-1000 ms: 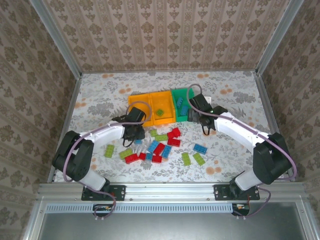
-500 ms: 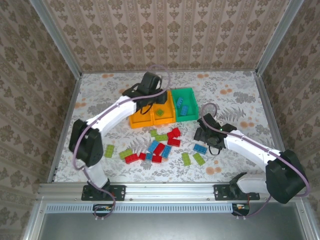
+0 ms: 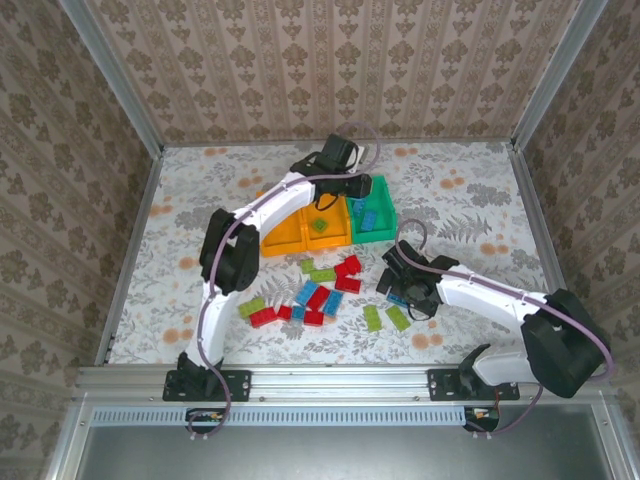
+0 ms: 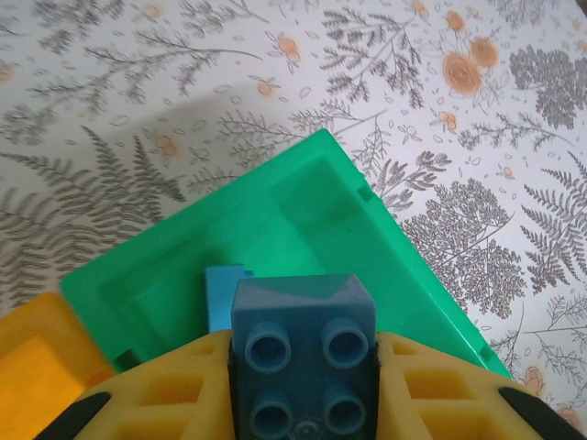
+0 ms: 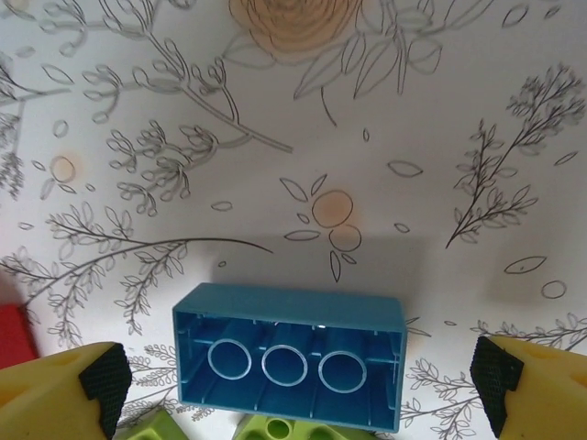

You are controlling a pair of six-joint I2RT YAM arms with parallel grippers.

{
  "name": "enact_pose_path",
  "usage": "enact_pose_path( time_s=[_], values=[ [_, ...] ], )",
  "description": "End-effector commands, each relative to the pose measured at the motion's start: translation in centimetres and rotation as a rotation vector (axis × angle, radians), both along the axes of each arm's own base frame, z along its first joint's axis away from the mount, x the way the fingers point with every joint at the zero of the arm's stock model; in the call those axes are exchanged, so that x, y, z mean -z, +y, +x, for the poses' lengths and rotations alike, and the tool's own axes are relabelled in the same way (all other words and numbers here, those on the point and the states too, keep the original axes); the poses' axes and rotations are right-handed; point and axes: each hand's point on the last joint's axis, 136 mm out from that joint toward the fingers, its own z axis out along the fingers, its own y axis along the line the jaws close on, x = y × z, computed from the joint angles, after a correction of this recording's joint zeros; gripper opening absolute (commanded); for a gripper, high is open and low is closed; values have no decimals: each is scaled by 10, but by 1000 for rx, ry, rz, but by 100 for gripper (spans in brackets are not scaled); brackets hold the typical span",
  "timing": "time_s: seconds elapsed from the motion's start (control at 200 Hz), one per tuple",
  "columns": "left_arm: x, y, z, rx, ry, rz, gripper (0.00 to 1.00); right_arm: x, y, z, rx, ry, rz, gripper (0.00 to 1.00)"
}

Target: Sort the legos into containers by color

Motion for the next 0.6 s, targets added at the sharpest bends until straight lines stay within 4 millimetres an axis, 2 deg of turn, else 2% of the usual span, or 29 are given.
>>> enact_pose_path(
  time_s=[0.0, 0.205, 0.295, 0.38, 0.495, 0.595],
  values=[
    [-9, -21, -9, 60, 11, -31, 29, 8, 7, -2, 17, 28, 19, 98],
    [5, -22, -12, 56, 45, -19, 39, 18, 8, -2, 15, 60, -5, 94],
    [7, -19, -14, 55, 52, -3, 49, 20, 7, -2, 10, 63, -18, 90],
    [3, -15, -15, 46, 45, 5, 61, 22, 6, -1, 2, 66, -31, 83],
    [-7, -8, -19, 37, 21, 0, 70, 20, 7, 2, -19, 63, -47, 73],
    [-17, 1, -25, 26, 3, 1, 79, 12, 8, 7, -50, 43, -63, 65]
  ],
)
